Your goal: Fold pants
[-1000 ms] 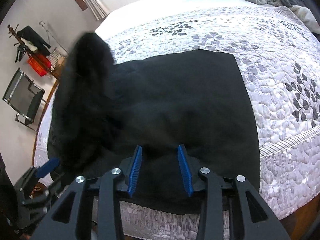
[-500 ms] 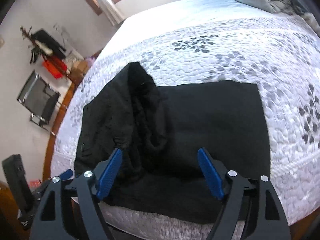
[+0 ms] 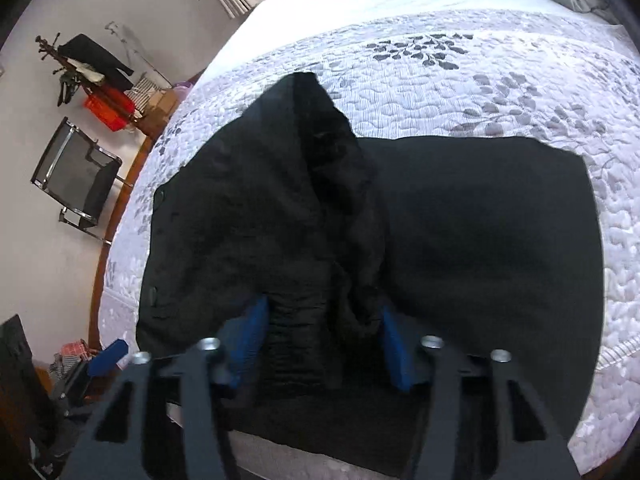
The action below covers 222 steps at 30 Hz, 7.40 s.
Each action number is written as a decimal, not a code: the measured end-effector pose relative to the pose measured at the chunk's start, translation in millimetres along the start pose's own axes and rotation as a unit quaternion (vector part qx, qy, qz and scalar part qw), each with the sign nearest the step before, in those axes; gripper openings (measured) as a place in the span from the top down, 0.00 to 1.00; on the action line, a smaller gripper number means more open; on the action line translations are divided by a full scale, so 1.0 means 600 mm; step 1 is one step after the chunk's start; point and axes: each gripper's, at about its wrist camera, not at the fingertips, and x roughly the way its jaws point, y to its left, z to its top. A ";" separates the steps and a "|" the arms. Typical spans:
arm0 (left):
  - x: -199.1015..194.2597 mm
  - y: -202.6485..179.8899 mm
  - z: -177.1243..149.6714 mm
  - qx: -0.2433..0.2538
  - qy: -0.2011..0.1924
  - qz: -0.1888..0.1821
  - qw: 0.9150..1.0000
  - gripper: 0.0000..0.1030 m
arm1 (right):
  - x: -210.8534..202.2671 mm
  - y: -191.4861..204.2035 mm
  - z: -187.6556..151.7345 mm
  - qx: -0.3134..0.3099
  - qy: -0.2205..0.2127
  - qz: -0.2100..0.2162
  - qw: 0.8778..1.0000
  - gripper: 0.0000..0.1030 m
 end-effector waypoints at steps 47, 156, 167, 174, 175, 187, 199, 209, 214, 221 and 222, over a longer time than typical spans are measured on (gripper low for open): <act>-0.034 -0.057 -0.005 -0.014 0.006 -0.075 0.997 0.13 | -0.165 -0.186 -0.060 0.088 -0.097 0.004 0.991 0.81; -0.048 -0.154 0.017 0.071 0.000 -0.073 0.995 0.10 | -0.127 -0.122 0.009 0.001 -0.063 -0.119 0.991 0.58; -0.014 -0.143 0.035 0.062 0.004 -0.051 0.997 0.09 | -0.078 -0.141 0.022 0.007 -0.041 -0.135 0.990 0.58; 0.016 -0.140 0.049 0.062 0.007 -0.034 0.997 0.09 | -0.141 -0.122 -0.017 -0.002 -0.079 -0.113 0.990 0.57; 0.020 -0.140 0.050 0.061 0.008 -0.033 0.998 0.09 | -0.143 -0.120 -0.026 -0.007 -0.073 -0.113 0.991 0.57; 0.069 -0.148 0.057 0.066 0.020 -0.024 0.997 0.08 | -0.096 -0.134 -0.070 -0.015 -0.038 -0.129 0.991 0.55; 0.074 -0.129 0.069 0.073 0.045 -0.049 0.995 0.05 | -0.119 -0.147 -0.075 0.004 -0.049 -0.099 0.994 0.44; 0.109 -0.036 0.096 0.049 0.136 -0.157 0.977 0.05 | -0.155 -0.220 -0.070 0.035 -0.043 -0.073 0.996 0.22; 0.126 -0.025 0.086 0.054 0.166 -0.187 0.967 0.05 | -0.128 -0.258 -0.068 0.078 -0.018 -0.028 0.996 0.22; 0.176 0.017 0.069 -0.029 0.227 -0.278 0.933 0.05 | -0.099 -0.278 -0.072 0.110 0.004 0.024 0.994 0.19; 0.185 0.023 0.066 -0.042 0.237 -0.295 0.925 0.05 | -0.093 -0.281 -0.073 0.116 0.009 0.031 0.993 0.19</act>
